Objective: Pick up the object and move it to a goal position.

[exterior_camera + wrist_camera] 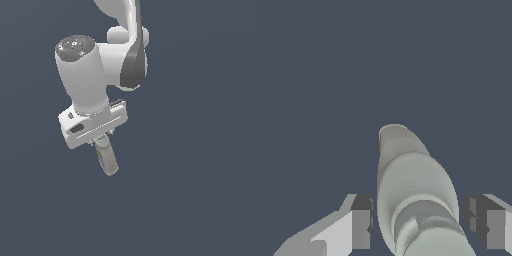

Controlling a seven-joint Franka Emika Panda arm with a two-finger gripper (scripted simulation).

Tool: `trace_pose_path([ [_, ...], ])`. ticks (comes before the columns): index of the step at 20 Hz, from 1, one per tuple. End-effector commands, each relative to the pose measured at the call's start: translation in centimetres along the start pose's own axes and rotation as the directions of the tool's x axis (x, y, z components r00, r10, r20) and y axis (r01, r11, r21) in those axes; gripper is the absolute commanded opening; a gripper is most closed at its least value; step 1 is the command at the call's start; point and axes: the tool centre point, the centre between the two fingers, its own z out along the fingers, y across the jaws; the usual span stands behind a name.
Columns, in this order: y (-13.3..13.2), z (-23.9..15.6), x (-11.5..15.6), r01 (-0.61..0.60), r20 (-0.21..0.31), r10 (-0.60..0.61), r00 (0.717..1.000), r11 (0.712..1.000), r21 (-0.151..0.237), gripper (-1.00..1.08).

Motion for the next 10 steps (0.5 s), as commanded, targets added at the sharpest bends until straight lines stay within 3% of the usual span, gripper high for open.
trace_pose_path([
  [1, 0.0, -0.3, -0.2, 0.0, -0.001, 0.0, 1.0, 1.0, -0.001, -1.0],
  [10, -0.3, -3.6, -2.9, 0.0, -0.001, 0.0, 1.0, 1.0, 0.0, -1.0],
])
